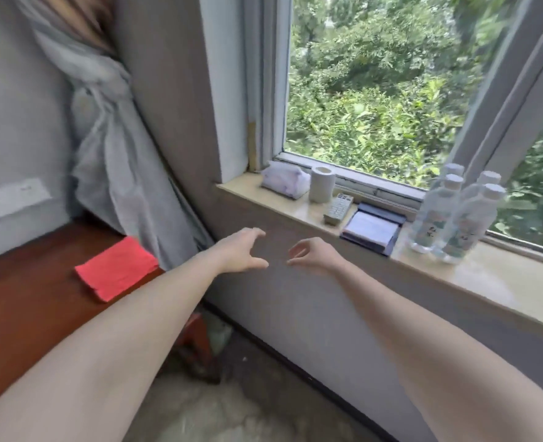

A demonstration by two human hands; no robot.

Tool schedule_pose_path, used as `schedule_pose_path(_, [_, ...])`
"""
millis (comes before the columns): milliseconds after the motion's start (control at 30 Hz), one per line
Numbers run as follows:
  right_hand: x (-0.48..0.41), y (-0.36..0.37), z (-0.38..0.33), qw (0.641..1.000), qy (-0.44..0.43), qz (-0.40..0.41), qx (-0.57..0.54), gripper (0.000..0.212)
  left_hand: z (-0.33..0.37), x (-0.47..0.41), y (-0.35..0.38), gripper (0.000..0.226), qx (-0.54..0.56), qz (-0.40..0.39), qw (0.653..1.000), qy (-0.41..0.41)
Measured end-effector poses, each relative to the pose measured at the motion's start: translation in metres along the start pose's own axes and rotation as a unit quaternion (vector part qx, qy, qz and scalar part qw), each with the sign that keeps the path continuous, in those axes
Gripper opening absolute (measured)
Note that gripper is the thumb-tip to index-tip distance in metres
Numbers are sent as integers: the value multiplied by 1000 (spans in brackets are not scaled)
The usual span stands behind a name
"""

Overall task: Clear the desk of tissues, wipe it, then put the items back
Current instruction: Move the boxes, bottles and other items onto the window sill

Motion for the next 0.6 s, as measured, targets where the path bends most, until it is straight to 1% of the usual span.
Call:
schedule_pose_path(133, [-15, 68, -81, 997, -68, -37, 8, 27, -90, 65, -27, 75, -4, 33, 996, -83])
schedule_pose_path(300, [-23, 160, -178, 982, -148, -103, 52, 30, -184, 161, -48, 75, 46, 75, 977, -193])
schedule_pose_path(467, [-17, 244, -256, 956, -224, -168, 87, 35, -262, 258, -55, 75, 71, 103, 943, -308])
schedule_pose_path(600, [-9, 301, -305, 927, -283, -211, 123, 38, -304, 322, -62, 70, 106, 154, 906, -380])
Point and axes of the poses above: each hand's wrist, its own x-axis away from the middle knuckle, its own y-axis out of the palm, z = x × y, the point moved 8 cm from there along -x, towards the middle knuckle, and after that the axes turned 2 degrees about -x, right-handed, at the moved point
